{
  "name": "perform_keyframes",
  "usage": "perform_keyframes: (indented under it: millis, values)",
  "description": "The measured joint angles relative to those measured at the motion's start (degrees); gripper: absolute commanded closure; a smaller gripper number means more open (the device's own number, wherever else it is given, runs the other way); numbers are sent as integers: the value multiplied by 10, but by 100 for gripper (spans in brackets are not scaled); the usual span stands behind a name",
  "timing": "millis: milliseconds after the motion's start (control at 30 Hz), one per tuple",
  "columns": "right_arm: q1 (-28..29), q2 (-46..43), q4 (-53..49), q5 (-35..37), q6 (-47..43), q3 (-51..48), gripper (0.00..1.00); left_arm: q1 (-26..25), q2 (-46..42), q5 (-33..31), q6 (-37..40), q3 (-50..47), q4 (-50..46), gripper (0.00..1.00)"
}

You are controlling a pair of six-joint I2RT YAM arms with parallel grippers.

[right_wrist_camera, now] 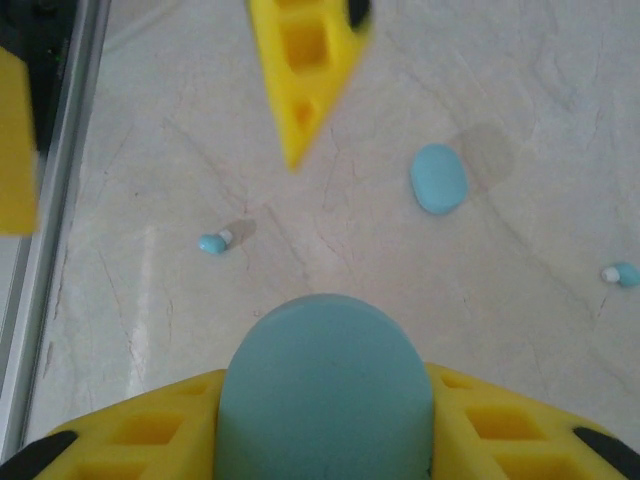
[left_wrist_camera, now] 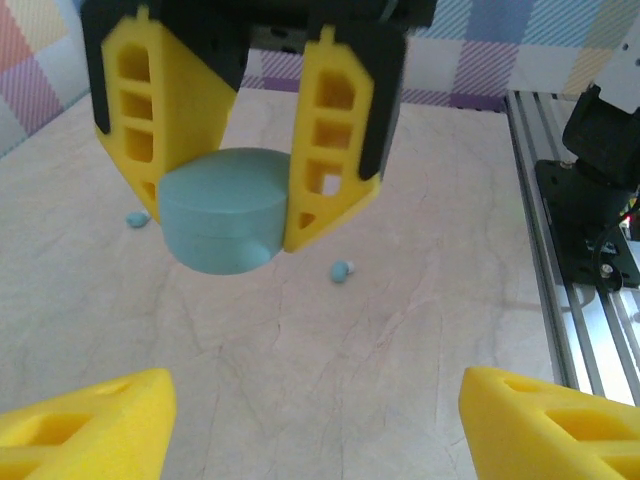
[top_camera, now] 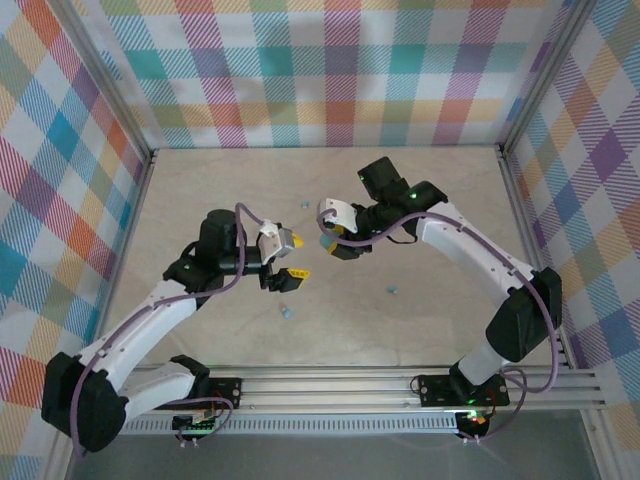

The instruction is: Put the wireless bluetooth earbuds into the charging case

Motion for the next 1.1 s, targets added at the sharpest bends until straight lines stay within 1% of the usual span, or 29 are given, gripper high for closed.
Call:
perform_keyframes:
  millis: [133,167,233,433,700,867,933,1033,1100]
  values:
    - [12,-2,-7,0,-16,-5,58,0,17,10,8,0,30,26]
    - [15,-2,-10,0,-18,-5,55,0,20,13,12,0,36,26]
    - [19,-2,-15,0,-22,-5,53,0,28,18,16,0,44,27]
    - [34,-2,-15,0,-42,-9,54,0,42,29,35,0,47,33]
    - [49,-2,-15,0,-51,-9,55,0,46,30,35,0,75,35]
    - [51,2,-13,3,-51,-9,59,0,50,31,28,0,89,38]
    - [52,5,3,17,-50,-17,60,0,50,21,26,-2,89,37]
    - [52,20,32,47,-46,-48,56,0,33,-13,14,-25,90,32]
    - [52,43,52,69,-39,-68,56,1,2,-42,-6,-57,88,30]
